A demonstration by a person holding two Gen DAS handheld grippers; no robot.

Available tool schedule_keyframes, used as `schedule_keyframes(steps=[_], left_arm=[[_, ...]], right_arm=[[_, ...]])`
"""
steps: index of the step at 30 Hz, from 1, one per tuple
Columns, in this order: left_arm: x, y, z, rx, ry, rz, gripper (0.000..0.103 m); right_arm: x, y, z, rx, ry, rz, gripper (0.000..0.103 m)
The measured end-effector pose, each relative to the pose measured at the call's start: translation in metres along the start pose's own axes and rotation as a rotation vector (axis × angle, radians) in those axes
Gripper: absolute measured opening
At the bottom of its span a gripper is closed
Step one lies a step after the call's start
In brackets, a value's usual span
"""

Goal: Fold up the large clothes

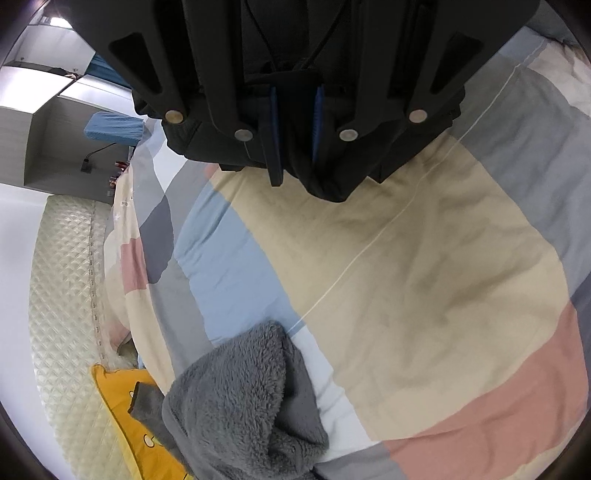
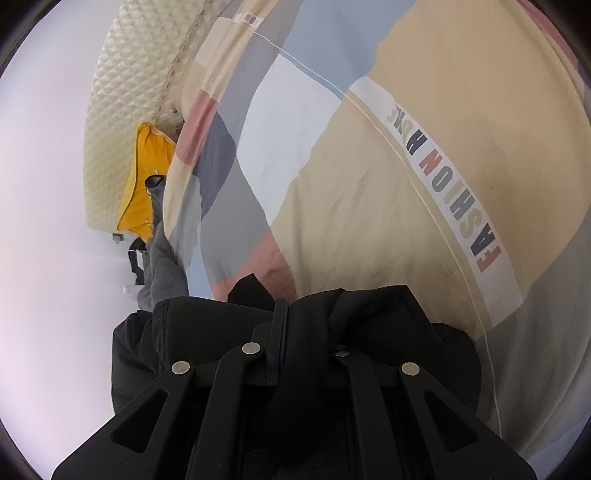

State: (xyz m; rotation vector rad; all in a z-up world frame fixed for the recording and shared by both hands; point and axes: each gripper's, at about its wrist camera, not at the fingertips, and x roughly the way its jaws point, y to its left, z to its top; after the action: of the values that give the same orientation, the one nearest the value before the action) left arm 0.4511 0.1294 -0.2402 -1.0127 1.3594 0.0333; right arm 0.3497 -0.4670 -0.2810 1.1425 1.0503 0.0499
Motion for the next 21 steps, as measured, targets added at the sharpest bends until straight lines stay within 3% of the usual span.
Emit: schedule_keyframes(steps=[7,9,11,13,15,17,21], left_arm=[[-0.025,0.006,-0.014,-0.035,-0.021,-0.022,0.018],[-0.035,0.006,-0.021,-0.008,0.012,-0.069,0.03],[-0.044,0.004,-0.029,0.036,0.046,-0.097,0.055],[-0.058,0.002,-0.039,0.072,0.084,-0.119,0.074],[-0.08,0.003,-0.05,0.093,0.081,-0.14,0.079],[-0.1,0.004,-0.059,0.102,0.067,-0.158,0.08],[-0.143,-0.006,-0.084,0.243,-0.003,-0.147,0.08]], right_arm=[[-0.017,0.009,-0.015,-0.073,0.031,0.009,0.008],[-0.03,0.007,-0.023,-0.067,0.033,0.026,0.009],[-0.042,0.006,-0.03,-0.065,0.037,0.041,0.011],[-0.057,0.007,-0.039,-0.072,0.05,0.06,0.017],[-0.075,0.012,-0.049,-0.1,0.047,0.062,0.028],[-0.096,0.018,-0.059,-0.132,0.031,0.065,0.058],[-0.141,0.041,-0.08,-0.241,-0.026,0.017,0.061]])
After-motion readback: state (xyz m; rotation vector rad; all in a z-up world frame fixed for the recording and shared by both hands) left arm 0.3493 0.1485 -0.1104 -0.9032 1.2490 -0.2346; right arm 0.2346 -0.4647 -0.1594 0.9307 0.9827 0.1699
